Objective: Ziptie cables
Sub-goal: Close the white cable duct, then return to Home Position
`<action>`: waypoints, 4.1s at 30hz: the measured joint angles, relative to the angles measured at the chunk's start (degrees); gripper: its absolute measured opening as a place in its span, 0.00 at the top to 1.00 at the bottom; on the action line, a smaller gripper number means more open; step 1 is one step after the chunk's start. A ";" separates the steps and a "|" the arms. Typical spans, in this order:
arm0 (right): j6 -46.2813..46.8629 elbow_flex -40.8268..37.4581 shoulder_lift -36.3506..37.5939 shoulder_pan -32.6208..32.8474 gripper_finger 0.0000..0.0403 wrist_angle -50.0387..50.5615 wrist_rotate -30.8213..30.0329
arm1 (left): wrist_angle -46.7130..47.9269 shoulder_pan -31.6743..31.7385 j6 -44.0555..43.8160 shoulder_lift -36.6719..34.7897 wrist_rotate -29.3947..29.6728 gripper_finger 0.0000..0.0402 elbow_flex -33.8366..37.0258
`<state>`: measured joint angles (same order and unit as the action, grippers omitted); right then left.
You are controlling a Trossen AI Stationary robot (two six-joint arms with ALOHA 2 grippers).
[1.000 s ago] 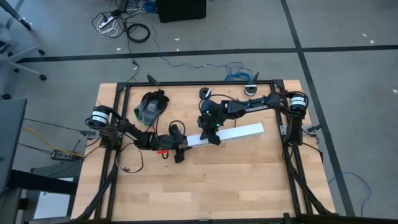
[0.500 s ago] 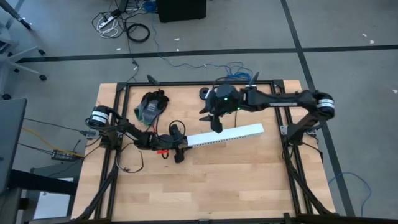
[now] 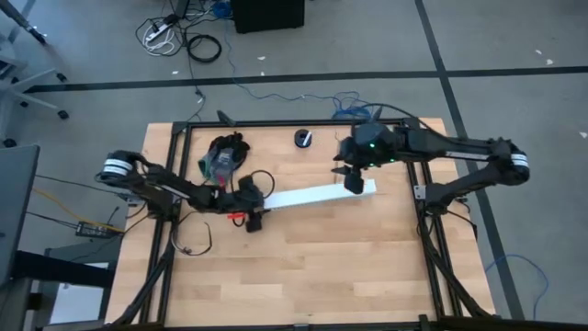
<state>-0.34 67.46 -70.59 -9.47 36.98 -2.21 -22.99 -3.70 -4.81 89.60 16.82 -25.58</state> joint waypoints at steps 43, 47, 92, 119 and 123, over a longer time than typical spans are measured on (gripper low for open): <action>1.33 0.04 4.99 4.45 0.49 6.42 -5.69 | 30.64 12.41 19.39 -13.36 1.52 0.29 -4.41; 1.26 0.04 4.99 4.45 0.47 6.42 -5.78 | 38.93 12.30 18.90 -13.36 0.02 0.29 -10.07; 3.36 -14.24 32.00 4.50 0.56 2.27 -5.07 | 45.54 9.94 6.14 -48.75 0.15 0.29 -15.40; 6.74 -51.79 45.08 -2.11 0.60 -46.11 13.05 | -1.52 9.89 10.44 -41.31 2.99 0.29 6.32; 7.58 -55.08 45.58 -2.75 0.60 -49.19 14.45 | -5.53 9.89 10.33 -42.70 2.97 0.29 9.87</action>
<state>7.25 12.38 -25.02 -12.22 -12.21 12.24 -28.52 6.20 5.51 46.91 19.79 -15.71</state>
